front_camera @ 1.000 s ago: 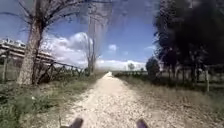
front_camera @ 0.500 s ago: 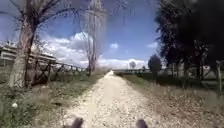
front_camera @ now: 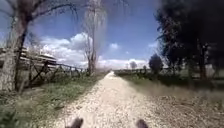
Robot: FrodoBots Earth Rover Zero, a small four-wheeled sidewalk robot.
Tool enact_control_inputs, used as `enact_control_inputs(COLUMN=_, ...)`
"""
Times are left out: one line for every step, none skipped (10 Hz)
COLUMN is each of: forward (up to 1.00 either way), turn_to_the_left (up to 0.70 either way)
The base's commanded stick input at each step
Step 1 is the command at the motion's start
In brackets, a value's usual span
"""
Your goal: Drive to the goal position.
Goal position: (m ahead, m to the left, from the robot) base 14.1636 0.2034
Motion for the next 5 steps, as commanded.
enact_control_inputs(forward=0.7, turn_to_the_left=0.0)
enact_control_inputs(forward=0.7, turn_to_the_left=0.0)
enact_control_inputs(forward=0.7, turn_to_the_left=0.0)
enact_control_inputs(forward=0.7, turn_to_the_left=0.0)
enact_control_inputs(forward=0.7, turn_to_the_left=0.0)
